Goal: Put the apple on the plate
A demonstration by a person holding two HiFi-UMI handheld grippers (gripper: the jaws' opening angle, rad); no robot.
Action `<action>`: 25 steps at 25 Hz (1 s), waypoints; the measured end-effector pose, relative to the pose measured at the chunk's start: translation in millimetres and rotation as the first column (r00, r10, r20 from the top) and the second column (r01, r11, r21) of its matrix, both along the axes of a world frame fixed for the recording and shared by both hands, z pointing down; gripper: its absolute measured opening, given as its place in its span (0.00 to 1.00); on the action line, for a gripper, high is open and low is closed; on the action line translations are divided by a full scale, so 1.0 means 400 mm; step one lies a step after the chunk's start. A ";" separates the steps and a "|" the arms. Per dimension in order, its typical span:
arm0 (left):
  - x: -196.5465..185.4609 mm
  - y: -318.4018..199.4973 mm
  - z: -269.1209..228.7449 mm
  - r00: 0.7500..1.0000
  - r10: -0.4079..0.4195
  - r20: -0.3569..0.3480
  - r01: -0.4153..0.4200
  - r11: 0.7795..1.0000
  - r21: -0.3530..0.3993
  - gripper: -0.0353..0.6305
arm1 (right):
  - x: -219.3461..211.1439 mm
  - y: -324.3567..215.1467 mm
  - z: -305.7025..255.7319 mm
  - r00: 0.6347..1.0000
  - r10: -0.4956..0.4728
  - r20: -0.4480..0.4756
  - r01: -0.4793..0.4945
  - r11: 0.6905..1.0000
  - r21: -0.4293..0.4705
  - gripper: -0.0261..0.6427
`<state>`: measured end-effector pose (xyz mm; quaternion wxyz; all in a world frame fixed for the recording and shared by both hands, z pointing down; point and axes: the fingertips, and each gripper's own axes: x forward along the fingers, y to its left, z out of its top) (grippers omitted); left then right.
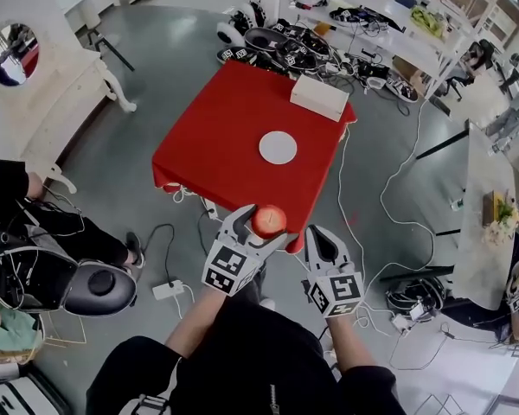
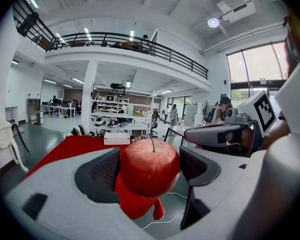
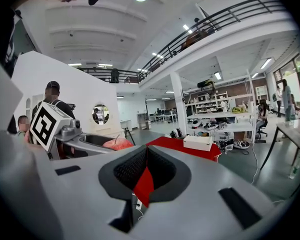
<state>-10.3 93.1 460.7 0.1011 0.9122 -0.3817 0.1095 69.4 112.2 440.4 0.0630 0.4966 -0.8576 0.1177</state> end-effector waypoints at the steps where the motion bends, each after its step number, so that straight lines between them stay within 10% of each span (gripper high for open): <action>1: -0.004 -0.029 0.005 1.000 0.000 -0.001 0.000 1.000 -0.004 0.62 | -0.005 -0.027 0.002 1.000 -0.003 0.000 0.003 1.000 -0.002 0.06; 25: -0.064 -0.749 0.032 0.998 0.063 0.009 -0.063 0.998 0.004 0.62 | -0.087 -0.708 0.032 1.000 0.020 -0.022 -0.022 0.998 -0.063 0.06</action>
